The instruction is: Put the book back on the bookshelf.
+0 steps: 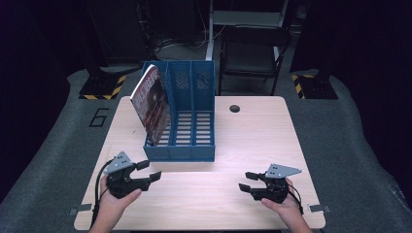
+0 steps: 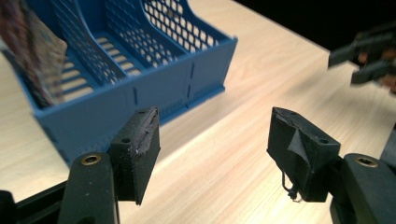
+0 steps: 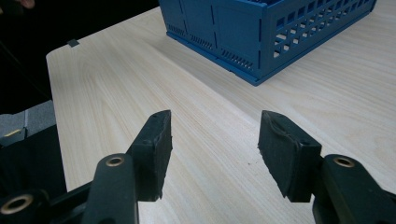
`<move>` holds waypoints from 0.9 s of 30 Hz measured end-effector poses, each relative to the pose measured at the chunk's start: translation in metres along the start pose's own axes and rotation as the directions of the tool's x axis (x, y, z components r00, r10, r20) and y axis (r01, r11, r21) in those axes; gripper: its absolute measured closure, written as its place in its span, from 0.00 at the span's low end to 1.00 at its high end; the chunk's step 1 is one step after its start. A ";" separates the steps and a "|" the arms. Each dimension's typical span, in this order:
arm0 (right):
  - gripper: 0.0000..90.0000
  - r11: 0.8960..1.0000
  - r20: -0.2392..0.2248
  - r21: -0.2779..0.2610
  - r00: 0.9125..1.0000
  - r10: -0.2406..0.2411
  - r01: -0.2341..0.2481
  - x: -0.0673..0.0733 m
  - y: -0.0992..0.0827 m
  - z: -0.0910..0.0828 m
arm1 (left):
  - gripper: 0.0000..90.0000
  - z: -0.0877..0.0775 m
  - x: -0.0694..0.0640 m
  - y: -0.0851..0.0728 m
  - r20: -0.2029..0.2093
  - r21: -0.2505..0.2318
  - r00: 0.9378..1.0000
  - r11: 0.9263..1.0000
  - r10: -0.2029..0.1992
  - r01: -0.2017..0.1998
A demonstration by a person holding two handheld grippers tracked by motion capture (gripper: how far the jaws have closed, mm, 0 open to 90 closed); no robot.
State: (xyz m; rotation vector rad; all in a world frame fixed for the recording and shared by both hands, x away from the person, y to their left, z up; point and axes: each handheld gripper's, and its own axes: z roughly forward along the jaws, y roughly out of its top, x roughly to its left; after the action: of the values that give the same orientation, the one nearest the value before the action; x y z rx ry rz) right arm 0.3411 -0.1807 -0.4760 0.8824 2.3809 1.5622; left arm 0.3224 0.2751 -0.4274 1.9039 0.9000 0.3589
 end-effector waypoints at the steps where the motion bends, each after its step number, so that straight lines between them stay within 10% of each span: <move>1: 0.49 1.000 0.001 0.004 1.000 0.007 -0.007 0.000 0.000 0.000 | 0.38 0.004 -0.001 -0.004 0.008 0.016 1.000 1.000 0.010 -0.011; 15: 0.49 1.000 0.012 0.025 1.000 0.015 -0.015 -0.002 -0.003 0.005 | 0.35 0.035 -0.003 -0.036 0.098 0.081 0.992 0.992 0.085 -0.093; 27: 0.49 0.995 0.046 0.095 0.999 -0.013 0.008 0.002 -0.008 0.014 | 0.38 0.051 0.007 -0.054 0.112 0.205 0.985 0.967 0.133 -0.154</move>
State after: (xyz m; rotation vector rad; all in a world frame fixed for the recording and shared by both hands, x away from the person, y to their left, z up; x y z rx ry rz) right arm 0.3428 -0.1706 -0.4889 0.9128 2.4399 1.4189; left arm 0.3337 0.2614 -0.5001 2.1723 0.7622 0.2599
